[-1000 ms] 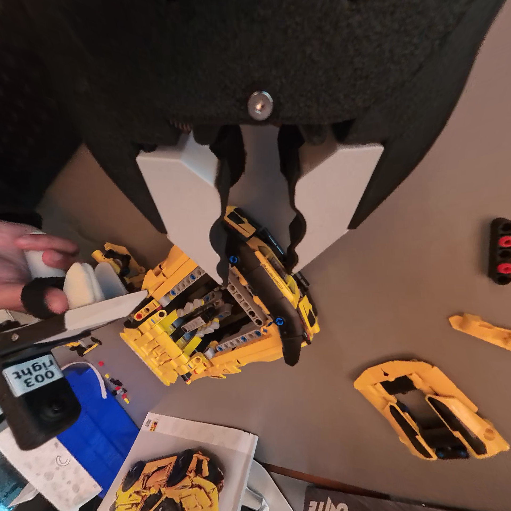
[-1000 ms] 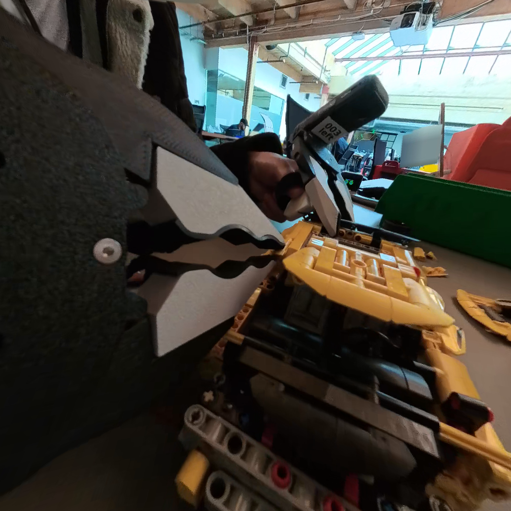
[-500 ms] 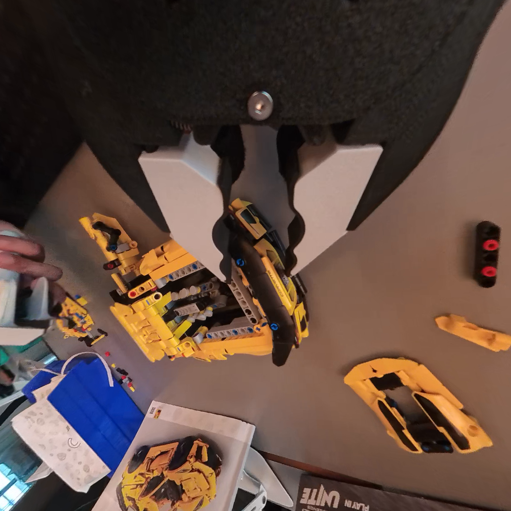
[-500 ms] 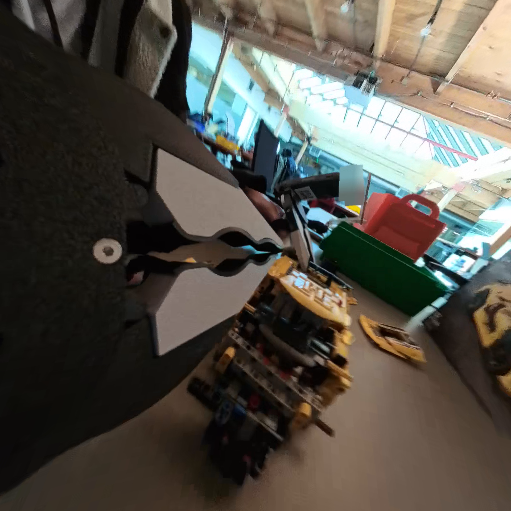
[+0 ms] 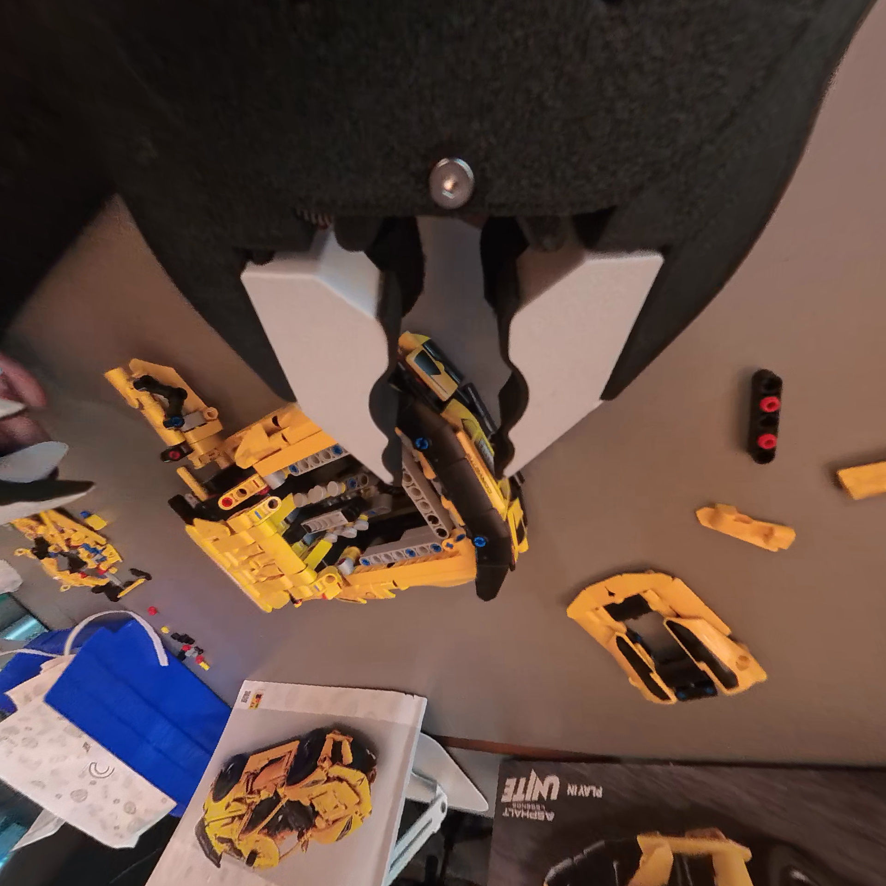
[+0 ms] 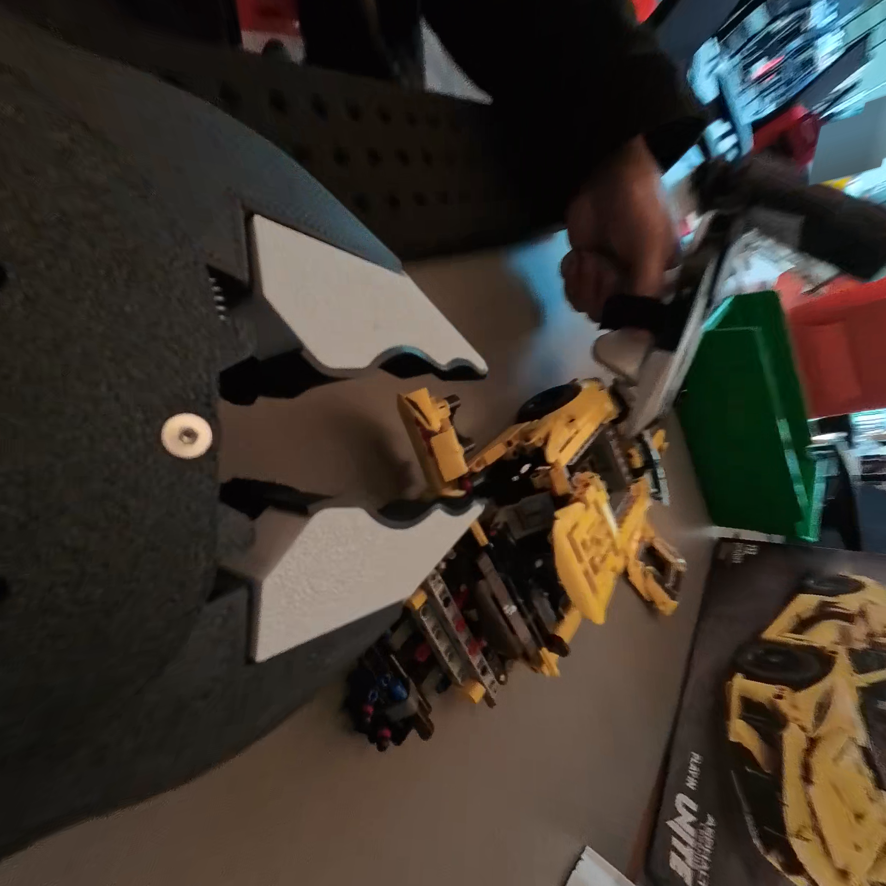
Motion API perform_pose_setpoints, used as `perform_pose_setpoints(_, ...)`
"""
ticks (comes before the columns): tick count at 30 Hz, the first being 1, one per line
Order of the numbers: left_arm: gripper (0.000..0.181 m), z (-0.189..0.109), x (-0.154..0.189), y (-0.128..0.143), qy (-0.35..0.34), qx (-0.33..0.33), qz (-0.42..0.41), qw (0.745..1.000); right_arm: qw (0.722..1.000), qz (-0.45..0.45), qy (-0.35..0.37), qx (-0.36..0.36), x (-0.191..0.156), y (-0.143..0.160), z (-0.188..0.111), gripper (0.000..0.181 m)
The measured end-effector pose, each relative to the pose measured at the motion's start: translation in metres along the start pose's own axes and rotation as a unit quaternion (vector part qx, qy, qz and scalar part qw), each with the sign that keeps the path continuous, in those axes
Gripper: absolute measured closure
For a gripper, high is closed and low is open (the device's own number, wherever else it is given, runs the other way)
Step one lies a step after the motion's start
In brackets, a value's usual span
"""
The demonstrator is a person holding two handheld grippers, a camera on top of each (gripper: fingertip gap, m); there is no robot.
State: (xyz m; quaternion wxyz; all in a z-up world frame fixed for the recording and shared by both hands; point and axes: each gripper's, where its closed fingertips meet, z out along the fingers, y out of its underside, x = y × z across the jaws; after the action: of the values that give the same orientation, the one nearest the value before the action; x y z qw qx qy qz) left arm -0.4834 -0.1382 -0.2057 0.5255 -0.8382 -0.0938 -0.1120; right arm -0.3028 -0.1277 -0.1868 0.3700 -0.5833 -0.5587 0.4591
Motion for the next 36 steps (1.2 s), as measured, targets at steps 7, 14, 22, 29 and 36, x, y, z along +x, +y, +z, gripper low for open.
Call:
perform_pose_setpoints(7,0.144,-0.01,0.016,-0.026,0.032,0.061,0.025,0.997,0.99,-0.032,0.023,-0.138,-0.001,0.041,0.023,0.108)
perform_pose_setpoints(14,0.144,-0.004,0.094,-0.002,0.125,0.017,0.225,0.966,0.976,-0.049,0.08,-0.195,0.012,0.055,0.019,0.157)
perform_pose_setpoints(22,0.148,0.016,0.094,0.027,0.067,-0.052,0.327,0.941,0.966,0.079,0.166,-0.18,0.058,0.062,-0.008,0.174)
perform_pose_setpoints(29,0.145,-0.006,0.103,-0.021,0.129,-0.002,0.288,0.949,0.976,0.086,0.135,-0.15,0.031,0.048,0.0,0.113)
perform_pose_setpoints(36,0.117,0.022,0.09,-0.001,0.235,-0.215,0.342,0.884,0.953,0.03,0.22,-0.205,0.062,0.031,0.033,0.131)
